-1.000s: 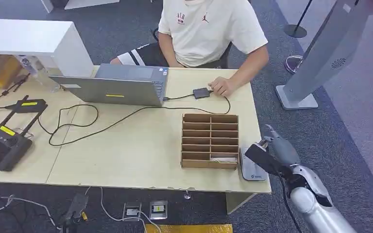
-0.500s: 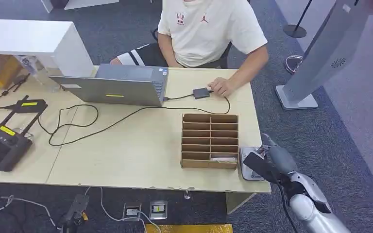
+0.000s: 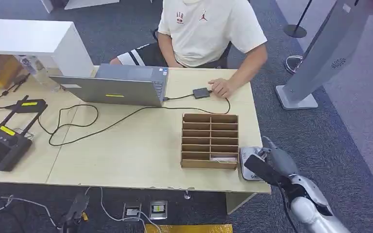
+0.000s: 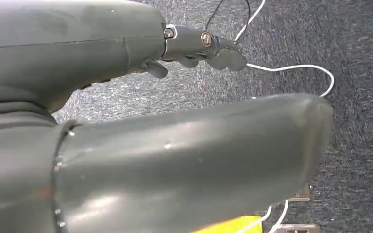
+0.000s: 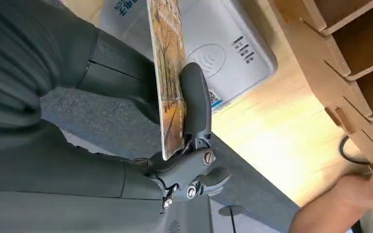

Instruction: Pass the card to the sensor for recognition and then transmit it.

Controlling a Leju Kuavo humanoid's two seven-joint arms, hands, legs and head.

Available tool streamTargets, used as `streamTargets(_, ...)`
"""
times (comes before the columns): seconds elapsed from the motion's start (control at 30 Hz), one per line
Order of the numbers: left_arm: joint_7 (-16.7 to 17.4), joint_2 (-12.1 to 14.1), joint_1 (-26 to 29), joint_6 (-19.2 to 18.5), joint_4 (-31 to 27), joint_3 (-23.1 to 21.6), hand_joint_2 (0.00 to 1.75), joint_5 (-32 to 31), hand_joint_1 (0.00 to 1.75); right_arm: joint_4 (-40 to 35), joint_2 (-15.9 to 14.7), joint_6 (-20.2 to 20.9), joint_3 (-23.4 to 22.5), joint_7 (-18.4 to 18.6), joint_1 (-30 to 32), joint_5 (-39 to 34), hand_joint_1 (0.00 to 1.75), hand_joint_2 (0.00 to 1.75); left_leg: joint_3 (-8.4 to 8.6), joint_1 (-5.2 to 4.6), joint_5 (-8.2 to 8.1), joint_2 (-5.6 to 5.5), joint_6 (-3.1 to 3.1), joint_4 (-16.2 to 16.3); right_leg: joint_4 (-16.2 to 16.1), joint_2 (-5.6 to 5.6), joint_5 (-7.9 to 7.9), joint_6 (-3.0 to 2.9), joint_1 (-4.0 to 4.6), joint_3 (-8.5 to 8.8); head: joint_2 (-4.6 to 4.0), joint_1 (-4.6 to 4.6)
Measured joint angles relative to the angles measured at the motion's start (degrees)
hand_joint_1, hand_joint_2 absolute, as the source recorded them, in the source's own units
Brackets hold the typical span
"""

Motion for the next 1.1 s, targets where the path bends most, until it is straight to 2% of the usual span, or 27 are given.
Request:
streamTargets(0.1, -0.04, -0.02, -0.01, 0.04, 0.00, 0.00, 0.00, -0.13, 0.00, -0.70, -0.13, -0.20, -0.18, 0.55, -0.49, 0.20, 1.75, 1.75, 0.01, 0.00, 0.00, 0.00, 0.00, 0.00, 0.00, 0.01, 0.00, 0.00, 0.00, 0.00, 0.00, 0.02)
streamTargets(0.27, -3.00, -0.24, 0.56, 1.05, 0.00, 0.11, 0.00, 0.00, 0.00, -1.82, -0.35, -0.37, -0.68, 1.16, -1.10, 0.98, 1.75, 1.75, 0.00, 0.00, 0.00, 0.00, 0.00, 0.00, 0.00, 0.02, 0.00, 0.00, 0.00, 0.00, 0.00, 0.00)
streamTargets(0.37, -3.59, -0.48, 0.71, 1.07, 0.00, 0.28, 0.00, 0.00, 0.00, -2.41, -0.44, -0.22, -1.51, 1.09, -1.97, 2.36, 1.75, 1.75, -0.01, 0.00, 0.00, 0.00, 0.00, 0.00, 0.00, 0.00, 0.00, 0.00, 0.00, 0.00, 0.00, 0.04)
streamTargets(0.5, -3.67, -0.68, 0.51, 1.03, 0.00, 0.39, 0.00, -0.42, 0.00, -2.71, -1.33, 3.56, -3.23, -3.47, -7.04, 4.74, 1.75, 1.75, 0.03, -0.02, 0.01, 0.07, 0.00, 0.00, 0.01, 0.14, 0.03, 0.01, -0.02, -0.01, 0.00, 0.00)
streamTargets(0.67, -3.78, -0.89, 0.16, 1.01, 0.00, 0.57, 0.00, -0.90, 0.00, -2.56, -1.40, 6.64, -6.38, -6.79, -14.57, 9.20, 1.75, 1.75, 0.03, -0.02, 0.06, 0.09, -0.03, 0.01, 0.01, 0.11, 0.07, 0.00, -0.02, 0.00, 0.00, 0.02)
streamTargets(0.87, -4.00, -1.07, -0.29, 0.98, 0.00, 0.92, 0.00, -1.44, 0.00, -1.14, -0.74, 7.87, -9.46, -10.31, -23.84, 11.49, 1.75, 1.75, 0.00, -0.01, 0.06, 0.08, -0.03, 0.01, 0.04, 0.10, 0.07, 0.00, -0.01, -0.01, 0.00, 0.04)
streamTargets(1.1, -3.39, -1.07, -0.47, 0.39, 0.00, 0.92, 0.00, -2.19, 0.00, 5.12, 0.94, 7.43, -9.88, -13.33, -32.53, 14.95, 1.75, 1.75, -0.02, 0.00, 0.06, 0.08, -0.03, 0.00, 0.04, 0.10, 0.07, 0.00, -0.01, -0.01, 0.00, 0.02)
